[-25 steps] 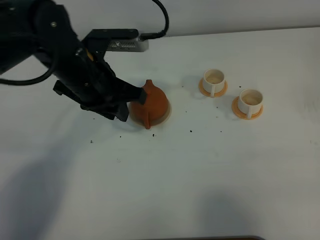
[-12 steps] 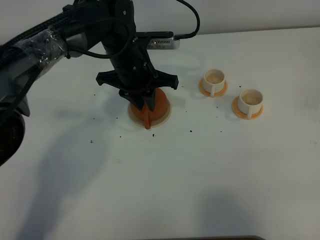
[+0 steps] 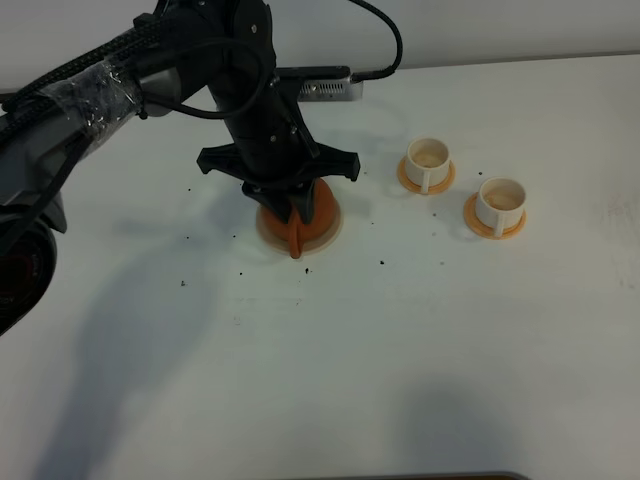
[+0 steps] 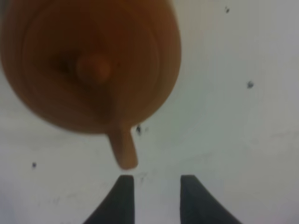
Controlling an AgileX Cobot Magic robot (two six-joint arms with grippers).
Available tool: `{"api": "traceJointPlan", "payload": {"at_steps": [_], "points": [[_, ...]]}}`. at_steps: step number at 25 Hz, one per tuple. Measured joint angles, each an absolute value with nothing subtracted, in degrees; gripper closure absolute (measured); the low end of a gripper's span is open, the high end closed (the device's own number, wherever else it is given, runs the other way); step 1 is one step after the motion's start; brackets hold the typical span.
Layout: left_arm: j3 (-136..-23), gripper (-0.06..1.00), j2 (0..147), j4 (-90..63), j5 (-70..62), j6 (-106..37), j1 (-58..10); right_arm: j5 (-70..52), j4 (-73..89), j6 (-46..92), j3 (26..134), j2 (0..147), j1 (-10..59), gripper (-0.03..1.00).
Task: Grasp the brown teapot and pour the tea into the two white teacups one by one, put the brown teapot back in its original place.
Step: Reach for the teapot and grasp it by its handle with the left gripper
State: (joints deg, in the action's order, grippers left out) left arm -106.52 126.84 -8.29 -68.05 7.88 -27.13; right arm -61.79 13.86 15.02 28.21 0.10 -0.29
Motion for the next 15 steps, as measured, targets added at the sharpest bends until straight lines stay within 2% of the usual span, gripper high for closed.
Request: {"api": "traceJointPlan", "payload": {"at_steps": [6, 15], "points": [[-101.7, 0.7, 124.6, -5.6, -68.1, 7.8, -27.1, -61.8, 13.9, 15.0, 28.2, 0.1, -0.3, 0.68], [-101.4, 0.7, 125.1, -4.1, -68.1, 8.6, -26.9, -61.8, 13.9, 15.0, 28.2, 0.1, -0.3, 0.68]]}}
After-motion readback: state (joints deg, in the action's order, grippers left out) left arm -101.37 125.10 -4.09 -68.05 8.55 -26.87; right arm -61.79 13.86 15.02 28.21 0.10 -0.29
